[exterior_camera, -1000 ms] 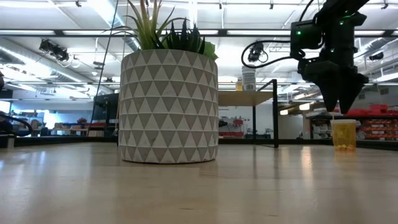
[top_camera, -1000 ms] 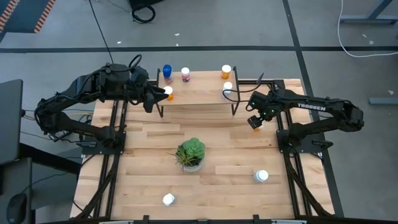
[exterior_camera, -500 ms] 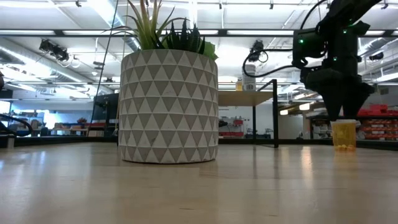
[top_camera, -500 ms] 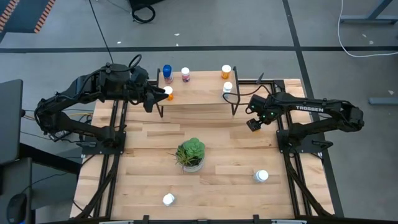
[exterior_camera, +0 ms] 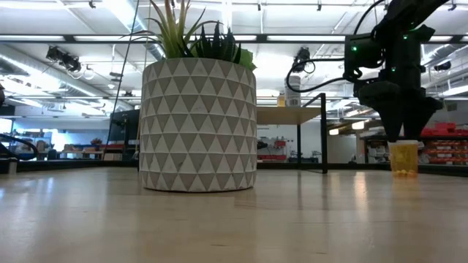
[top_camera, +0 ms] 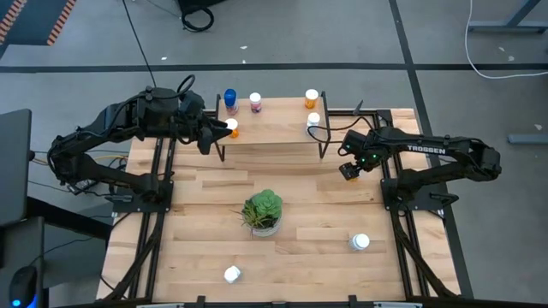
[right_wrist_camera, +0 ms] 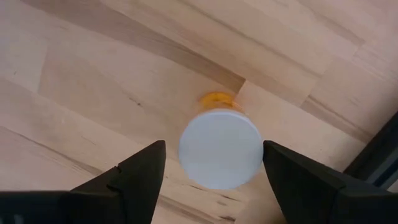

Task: Pick and place medicine bottles onto shelf by color
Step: Put the orange pill bottle on the shelf

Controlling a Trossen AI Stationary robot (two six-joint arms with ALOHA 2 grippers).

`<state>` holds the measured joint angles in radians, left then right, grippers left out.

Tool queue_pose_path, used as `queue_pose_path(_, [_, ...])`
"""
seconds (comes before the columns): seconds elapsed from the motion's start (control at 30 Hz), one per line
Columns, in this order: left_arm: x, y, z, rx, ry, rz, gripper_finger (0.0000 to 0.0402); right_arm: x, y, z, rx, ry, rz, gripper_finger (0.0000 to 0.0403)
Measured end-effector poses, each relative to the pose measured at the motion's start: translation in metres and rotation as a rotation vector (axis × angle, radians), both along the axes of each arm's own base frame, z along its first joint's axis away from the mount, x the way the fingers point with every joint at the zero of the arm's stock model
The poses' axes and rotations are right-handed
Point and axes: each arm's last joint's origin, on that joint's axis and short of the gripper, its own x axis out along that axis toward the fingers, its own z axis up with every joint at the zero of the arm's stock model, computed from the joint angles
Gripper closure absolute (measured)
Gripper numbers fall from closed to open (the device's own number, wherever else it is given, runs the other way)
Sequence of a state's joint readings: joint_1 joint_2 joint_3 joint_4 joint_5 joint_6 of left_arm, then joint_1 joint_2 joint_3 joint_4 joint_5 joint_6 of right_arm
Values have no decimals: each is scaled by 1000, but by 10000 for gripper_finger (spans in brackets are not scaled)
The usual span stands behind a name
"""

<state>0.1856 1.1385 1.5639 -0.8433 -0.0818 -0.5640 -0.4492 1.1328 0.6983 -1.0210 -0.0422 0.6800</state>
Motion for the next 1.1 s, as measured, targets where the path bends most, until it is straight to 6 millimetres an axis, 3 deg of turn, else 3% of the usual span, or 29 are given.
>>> queue_pose_path(0.4, [0, 0, 0, 0, 0, 0, 228, -7, 5, -14, 57, 39, -21, 135])
queue_pose_path(0.73, [0, 0, 0, 1, 0, 1, 228, -6, 6, -14, 38, 40, -11, 161])
queue_pose_path(1.1, [0, 0, 0, 1, 0, 0, 228, -1, 4, -13, 16, -10, -15, 154])
